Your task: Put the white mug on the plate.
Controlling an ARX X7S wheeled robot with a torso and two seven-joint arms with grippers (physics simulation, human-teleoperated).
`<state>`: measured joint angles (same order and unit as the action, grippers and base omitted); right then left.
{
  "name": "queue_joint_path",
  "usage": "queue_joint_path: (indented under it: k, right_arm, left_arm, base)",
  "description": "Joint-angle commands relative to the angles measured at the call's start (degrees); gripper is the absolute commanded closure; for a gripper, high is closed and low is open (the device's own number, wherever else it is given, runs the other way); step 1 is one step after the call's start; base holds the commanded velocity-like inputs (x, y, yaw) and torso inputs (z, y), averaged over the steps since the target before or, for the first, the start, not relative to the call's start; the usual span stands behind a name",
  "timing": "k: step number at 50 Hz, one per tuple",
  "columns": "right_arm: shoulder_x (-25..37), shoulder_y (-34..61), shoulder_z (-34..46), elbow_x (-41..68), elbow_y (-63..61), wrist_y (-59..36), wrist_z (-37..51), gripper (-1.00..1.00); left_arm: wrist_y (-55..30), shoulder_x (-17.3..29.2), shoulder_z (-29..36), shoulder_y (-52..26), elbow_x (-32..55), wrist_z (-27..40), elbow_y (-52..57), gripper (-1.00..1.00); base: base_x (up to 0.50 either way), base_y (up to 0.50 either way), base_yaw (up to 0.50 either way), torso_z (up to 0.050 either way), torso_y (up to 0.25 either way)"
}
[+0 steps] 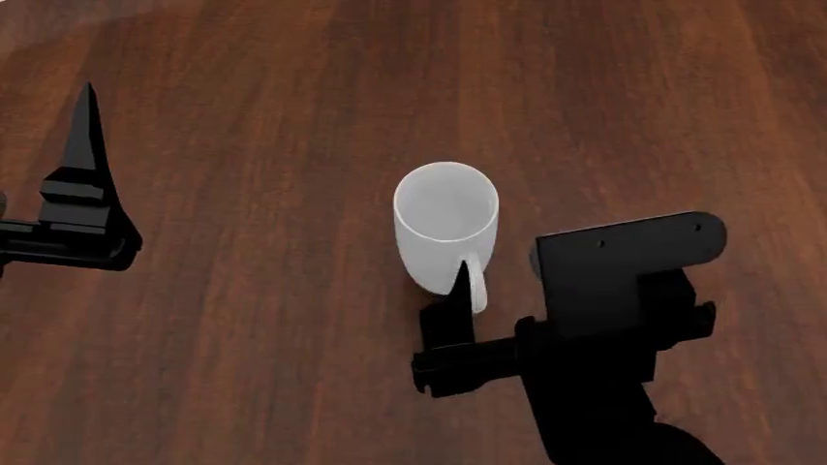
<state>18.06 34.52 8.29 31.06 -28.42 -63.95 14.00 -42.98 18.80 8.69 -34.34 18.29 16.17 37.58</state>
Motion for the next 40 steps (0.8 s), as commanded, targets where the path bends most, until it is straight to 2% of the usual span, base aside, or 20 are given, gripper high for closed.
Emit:
queue_joint_path:
  k: [1, 22, 40]
  right_arm:
    - [0.2, -0.8, 1.6, -0.2, 2.2, 1.0, -0.9, -1.0]
    - [-0.3, 1.5, 4.5, -0.5, 7.0, 1.2, -2.0, -1.0]
    - [-1.6, 7.0, 6.4, -2.0, 16.6, 3.5, -3.6, -1.0]
  left_arm:
    - [0.5, 0.2, 0.2, 0.3, -0.1, 0.3, -0.5, -1.0]
    - [0.6, 0.7, 0.4, 0.6, 0.0, 0.7, -0.3, -1.0]
    - [0.8, 0.9, 1.0, 0.4, -0.1, 1.1, -0.8, -1.0]
  base:
    - [0.0, 0.0, 0.0, 0.0, 0.0]
    - [0.0, 0.0, 0.0, 0.0, 0.0]
    - [0.0, 0.0, 0.0, 0.0, 0.0]
